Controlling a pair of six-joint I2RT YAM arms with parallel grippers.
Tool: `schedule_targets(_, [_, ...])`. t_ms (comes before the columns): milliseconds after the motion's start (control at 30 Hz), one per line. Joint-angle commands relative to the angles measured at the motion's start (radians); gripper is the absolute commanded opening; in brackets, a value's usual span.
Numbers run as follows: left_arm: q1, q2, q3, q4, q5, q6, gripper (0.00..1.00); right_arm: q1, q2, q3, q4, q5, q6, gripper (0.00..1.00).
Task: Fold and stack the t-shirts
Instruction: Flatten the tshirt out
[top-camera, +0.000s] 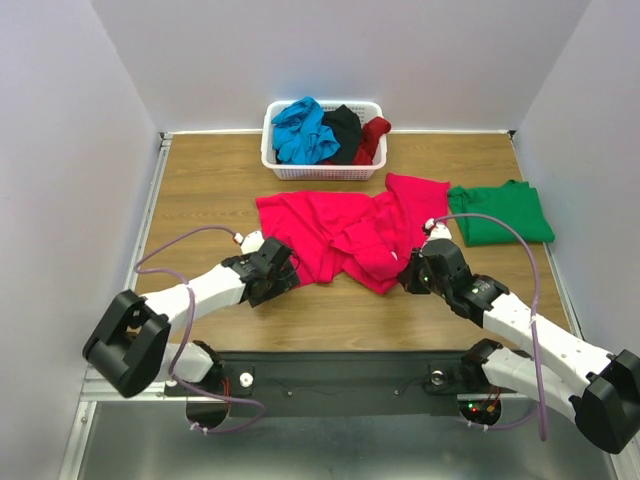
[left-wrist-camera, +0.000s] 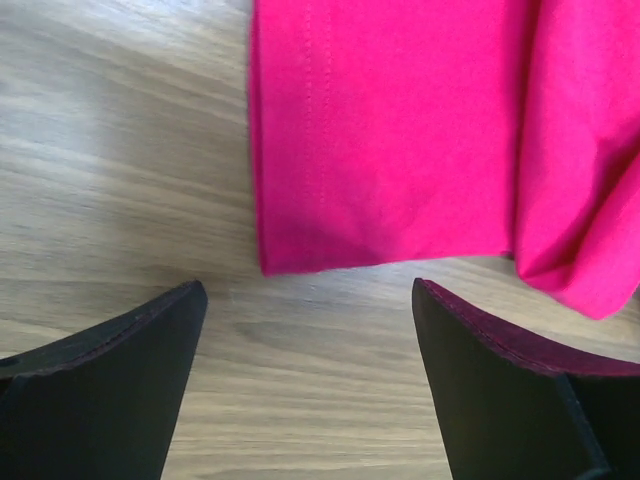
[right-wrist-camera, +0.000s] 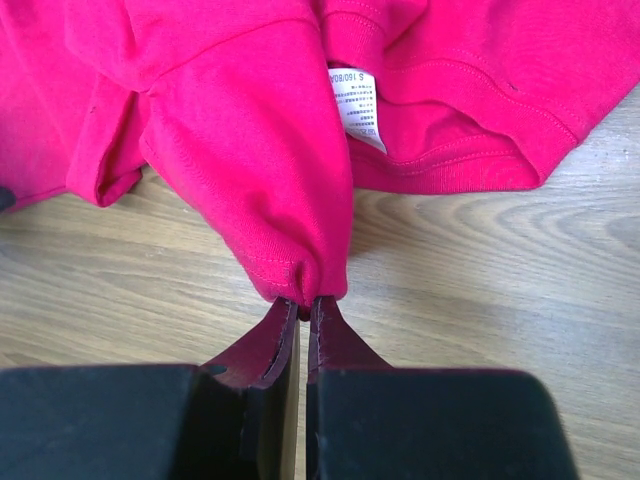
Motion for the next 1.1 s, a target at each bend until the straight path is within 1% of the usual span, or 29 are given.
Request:
schedule_targets(0, [-0.006,0.081,0.08,-0.049,-0.083,-0.012,0.9,-0.006,-0.016,-0.003,0.043,-0.004,-0.015,0.01])
schedule_targets(33, [-0.004,0.11,0.086,-0.063,-0.092,-0.01,0.83,-0.006,-0.022,-0.008,0.043,0.002,-0.016,0.0])
schedule_targets(100, [-0.004,0.138,0.097,-0.067,-0.1,-0.012,0.82,-0.006,-0.024,-0.012,0.038,0.011,-0.007,0.01])
schedule_targets(233, [-0.004,0.21,0.132,-0.066,-0.086,0.008,0.7,-0.006,-0.028,-0.028,0.037,0.01,-0.006,0.0])
schedule_targets(267, [-0.004,0.221,0.14,-0.074,-0.088,0.008,0.65,-0.004,-0.028,-0.029,0.035,0.013,-0.006,0.0])
schedule_targets(333, [-0.003,0.242,0.154,-0.083,-0.083,0.016,0.6,-0.006,-0.033,-0.034,0.037,0.017,-0.01,0.0])
schedule_targets(367, [-0.003,0.244,0.155,-0.083,-0.082,0.024,0.53,-0.004,-0.036,-0.034,0.037,0.019,-0.012,0.0])
schedule_targets(400, [-0.006,0.245,0.155,-0.084,-0.078,0.033,0.49,-0.006,-0.036,-0.035,0.037,0.017,-0.012,0.0])
schedule_targets(467, [-0.006,0.244,0.151,-0.084,-0.071,0.036,0.43,-0.006,-0.039,-0.037,0.037,0.024,-0.015,0.0])
schedule_targets(533, [-0.004,0.248,0.141,-0.083,-0.069,0.042,0.42,-0.006,-0.038,-0.037,0.037,0.03,-0.019,0.0])
schedule_targets(600, [-0.004,0.261,0.138,-0.075,-0.066,0.05,0.33,-0.004,-0.036,-0.035,0.035,0.031,-0.021,0.0])
schedule_targets(633, [-0.006,0.267,0.141,-0.075,-0.06,0.051,0.18,-0.006,-0.033,-0.037,0.035,0.034,-0.023,0.0])
schedule_targets(700, [-0.006,0.277,0.144,-0.077,-0.057,0.048,0.02,-0.006,-0.033,-0.035,0.035,0.039,-0.024,0.0])
schedule_targets(733, [-0.006,0.278,0.146,-0.078,-0.054,0.048,0.0,-0.004,-0.033,-0.034,0.035,0.04,-0.024,0.0])
schedule_targets(833, [-0.004,0.249,0.155,-0.083,-0.052,0.056,0.0,-0.006,-0.041,-0.022,0.032,0.062,-0.026,0.0])
schedule_targets(933, [-0.007,0.161,0.178,-0.106,-0.06,0.079,0.0,-0.004,-0.074,0.029,0.008,0.137,-0.038,0.01])
schedule_targets(967, [-0.007,0.131,0.189,-0.113,-0.066,0.097,0.0,-0.006,-0.083,0.082,-0.012,0.19,-0.044,0.0])
schedule_targets(1000, [-0.006,0.059,0.221,-0.124,-0.086,0.103,0.0,-0.006,-0.102,0.112,-0.023,0.218,-0.058,0.0])
schedule_targets(1067, [-0.006,-0.015,0.268,-0.169,-0.112,0.116,0.0,-0.006,-0.116,0.182,-0.055,0.278,-0.075,0.0])
